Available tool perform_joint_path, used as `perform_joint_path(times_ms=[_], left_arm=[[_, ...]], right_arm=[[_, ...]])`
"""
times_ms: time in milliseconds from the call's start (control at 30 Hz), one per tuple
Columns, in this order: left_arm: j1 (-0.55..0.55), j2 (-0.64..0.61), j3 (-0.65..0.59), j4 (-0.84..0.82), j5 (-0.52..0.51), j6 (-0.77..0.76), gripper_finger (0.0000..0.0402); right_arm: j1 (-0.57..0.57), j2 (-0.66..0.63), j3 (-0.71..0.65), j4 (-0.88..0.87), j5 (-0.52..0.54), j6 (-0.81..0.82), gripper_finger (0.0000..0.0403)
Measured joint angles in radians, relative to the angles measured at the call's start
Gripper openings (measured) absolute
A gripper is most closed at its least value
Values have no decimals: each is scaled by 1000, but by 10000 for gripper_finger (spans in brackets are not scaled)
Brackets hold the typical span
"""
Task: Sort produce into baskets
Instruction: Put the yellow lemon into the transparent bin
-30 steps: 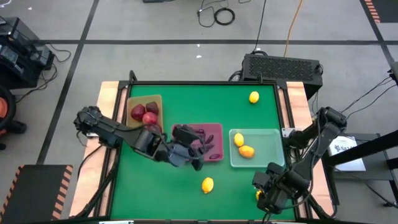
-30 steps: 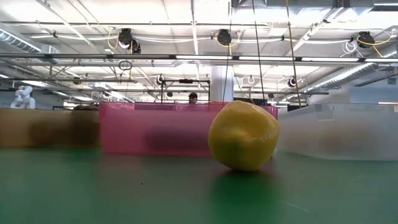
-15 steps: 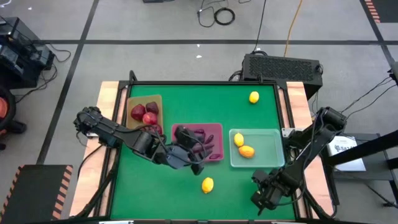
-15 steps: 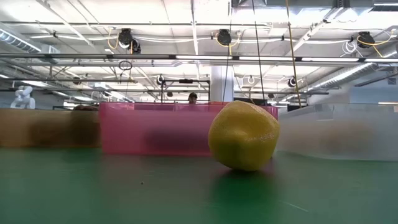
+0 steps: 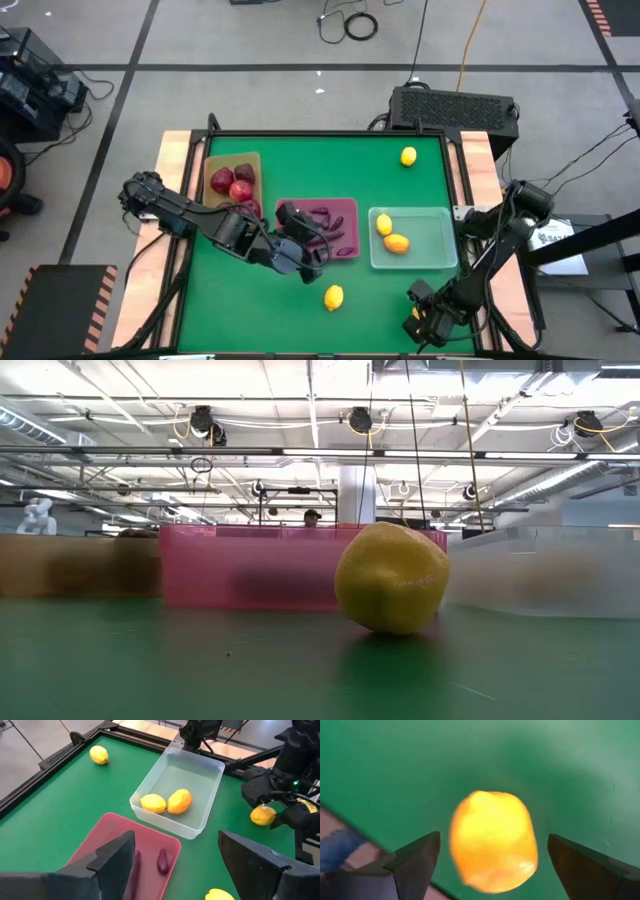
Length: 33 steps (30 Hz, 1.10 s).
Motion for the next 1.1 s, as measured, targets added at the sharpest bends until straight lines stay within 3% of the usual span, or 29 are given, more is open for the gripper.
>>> perform_joint_path(times_ms=[367, 533, 867, 1100], left_arm=[[-1, 0, 0, 5, 0, 52, 292], [4, 0, 0, 7, 0, 53, 292], [4, 0, 0, 15, 0, 77, 292], [2, 0, 0, 15, 0, 77, 292]], right_arm=[[8, 95, 4, 26, -7, 94, 352], [9, 74, 3, 7, -3, 109, 313], [6, 61, 28, -38, 4, 122, 198], [-42, 61, 199, -219, 12, 8, 200]])
